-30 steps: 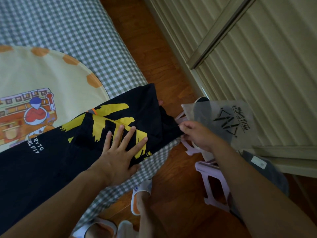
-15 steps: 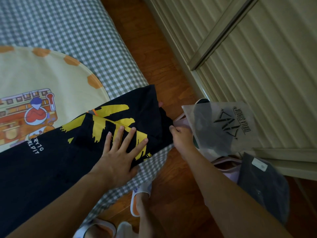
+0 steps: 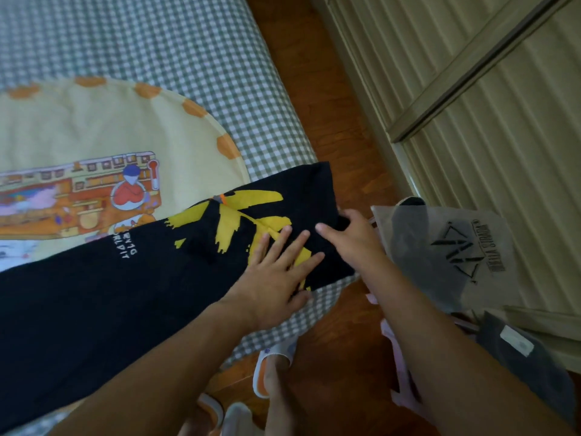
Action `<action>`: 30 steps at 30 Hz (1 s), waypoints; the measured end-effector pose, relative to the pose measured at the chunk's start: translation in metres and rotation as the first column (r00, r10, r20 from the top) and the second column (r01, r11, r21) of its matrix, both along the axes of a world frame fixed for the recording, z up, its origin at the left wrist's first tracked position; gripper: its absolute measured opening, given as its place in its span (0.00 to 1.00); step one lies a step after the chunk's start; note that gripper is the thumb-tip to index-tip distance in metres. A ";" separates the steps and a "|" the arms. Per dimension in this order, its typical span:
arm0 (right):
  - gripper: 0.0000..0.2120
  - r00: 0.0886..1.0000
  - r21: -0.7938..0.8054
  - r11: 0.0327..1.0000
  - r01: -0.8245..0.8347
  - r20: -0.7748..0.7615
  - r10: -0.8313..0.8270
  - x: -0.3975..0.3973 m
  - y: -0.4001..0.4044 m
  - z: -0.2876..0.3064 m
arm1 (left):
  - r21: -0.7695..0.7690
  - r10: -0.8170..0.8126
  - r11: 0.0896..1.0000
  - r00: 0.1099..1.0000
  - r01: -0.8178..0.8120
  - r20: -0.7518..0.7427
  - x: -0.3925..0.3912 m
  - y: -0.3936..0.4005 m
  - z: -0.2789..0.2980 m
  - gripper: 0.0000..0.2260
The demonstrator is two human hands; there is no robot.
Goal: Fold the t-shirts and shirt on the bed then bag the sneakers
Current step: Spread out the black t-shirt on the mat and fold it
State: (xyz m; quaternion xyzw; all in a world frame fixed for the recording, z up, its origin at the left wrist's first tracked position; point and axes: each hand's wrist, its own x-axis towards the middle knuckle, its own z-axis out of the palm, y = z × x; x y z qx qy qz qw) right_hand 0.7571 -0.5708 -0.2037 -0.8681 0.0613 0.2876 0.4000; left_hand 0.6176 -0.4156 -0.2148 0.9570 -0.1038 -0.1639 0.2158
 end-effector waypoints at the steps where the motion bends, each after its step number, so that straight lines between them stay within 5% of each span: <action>1: 0.17 1.000 0.017 1.000 0.011 0.007 -0.011 0.003 0.005 0.007 | -0.230 0.162 0.961 0.986 -0.152 0.026 -0.005 0.009 0.013 0.28; 2: 0.13 0.999 0.059 0.998 0.033 -0.001 -0.033 0.003 0.010 0.020 | -0.444 0.373 0.829 0.928 -0.340 -0.014 -0.014 0.018 0.028 0.25; 4: 0.08 1.000 0.170 0.985 0.021 -0.007 -0.021 -0.004 0.021 0.056 | -0.662 0.677 0.327 0.655 -0.675 -0.334 -0.034 0.040 0.064 0.19; 6: 0.08 0.992 0.222 0.969 -0.107 0.084 0.090 -0.023 0.038 0.089 | -0.624 0.599 -0.209 0.405 -0.753 -0.691 -0.060 0.066 0.093 0.15; 7: 0.08 0.970 0.193 0.959 -0.208 0.164 0.177 -0.036 0.049 0.102 | -0.561 0.494 -0.390 0.348 -0.730 -0.797 -0.073 0.078 0.101 0.15; 10: 0.08 0.861 0.109 0.876 -0.470 0.277 0.427 -0.092 0.109 0.115 | -0.420 0.317 -0.654 0.275 -0.630 -0.908 -0.114 0.112 0.117 0.19; 15: 0.22 0.582 -0.030 0.589 -0.808 0.116 0.804 -0.158 0.180 0.087 | -0.328 0.309 -0.707 0.143 -0.626 -0.940 -0.145 0.135 0.089 0.19; 19: 0.15 0.600 -0.251 0.730 -0.635 0.435 0.671 -0.149 0.183 0.066 | -0.366 0.441 -0.518 0.125 -0.773 -0.889 -0.153 0.127 0.060 0.19; 22: 0.19 0.405 -0.449 0.676 -0.584 0.560 0.722 -0.115 0.191 0.043 | -0.415 0.568 -0.394 0.138 -0.820 -0.811 -0.150 0.116 0.051 0.23; 25: 0.24 0.342 -0.514 0.506 -0.693 0.383 0.858 -0.076 0.214 0.028 | -0.359 0.734 -0.216 0.092 -0.908 -0.673 -0.147 0.105 0.044 0.18; 28: 0.21 0.215 -0.521 0.325 -0.789 0.263 0.941 -0.058 0.235 0.014 | -0.324 0.766 -0.233 0.032 -0.917 -0.643 -0.148 0.095 0.049 0.13; 30: 0.16 0.203 -0.452 0.306 -0.838 0.261 0.944 -0.060 0.243 0.010 | -0.322 0.791 -0.220 0.025 -0.921 -0.611 -0.155 0.091 0.054 0.13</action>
